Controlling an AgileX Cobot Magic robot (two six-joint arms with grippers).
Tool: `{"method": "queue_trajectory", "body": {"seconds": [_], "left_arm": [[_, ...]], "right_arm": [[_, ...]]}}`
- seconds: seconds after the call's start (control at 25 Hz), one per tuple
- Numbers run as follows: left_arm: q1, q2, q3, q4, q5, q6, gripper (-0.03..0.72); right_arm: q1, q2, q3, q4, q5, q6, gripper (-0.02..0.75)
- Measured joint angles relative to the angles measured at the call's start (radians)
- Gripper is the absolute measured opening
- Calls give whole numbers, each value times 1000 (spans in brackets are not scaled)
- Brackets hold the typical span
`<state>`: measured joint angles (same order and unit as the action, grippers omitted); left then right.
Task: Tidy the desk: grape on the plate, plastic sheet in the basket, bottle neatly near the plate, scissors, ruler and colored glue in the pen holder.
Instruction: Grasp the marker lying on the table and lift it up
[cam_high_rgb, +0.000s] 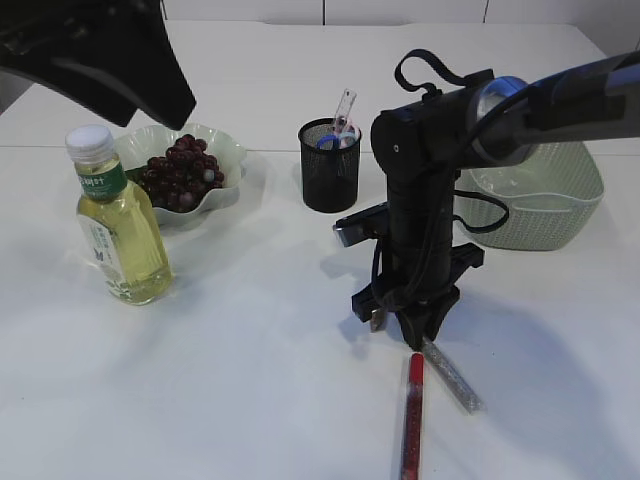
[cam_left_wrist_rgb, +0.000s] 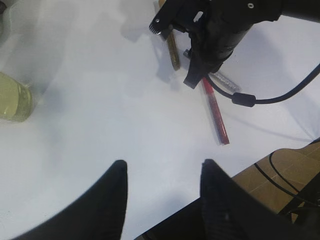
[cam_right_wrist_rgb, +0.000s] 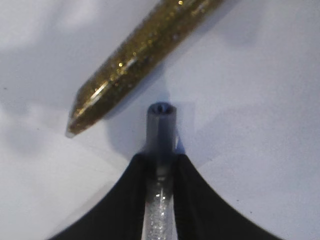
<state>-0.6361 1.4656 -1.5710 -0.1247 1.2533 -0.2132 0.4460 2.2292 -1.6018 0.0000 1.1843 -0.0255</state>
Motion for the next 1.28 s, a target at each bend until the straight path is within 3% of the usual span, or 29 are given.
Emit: {"method": "queue_trajectory", "body": {"seconds": [1.28], "left_arm": [[0, 0, 0, 0, 0, 0, 333]], "right_arm": [[0, 0, -38, 0, 12, 58, 132]]}}
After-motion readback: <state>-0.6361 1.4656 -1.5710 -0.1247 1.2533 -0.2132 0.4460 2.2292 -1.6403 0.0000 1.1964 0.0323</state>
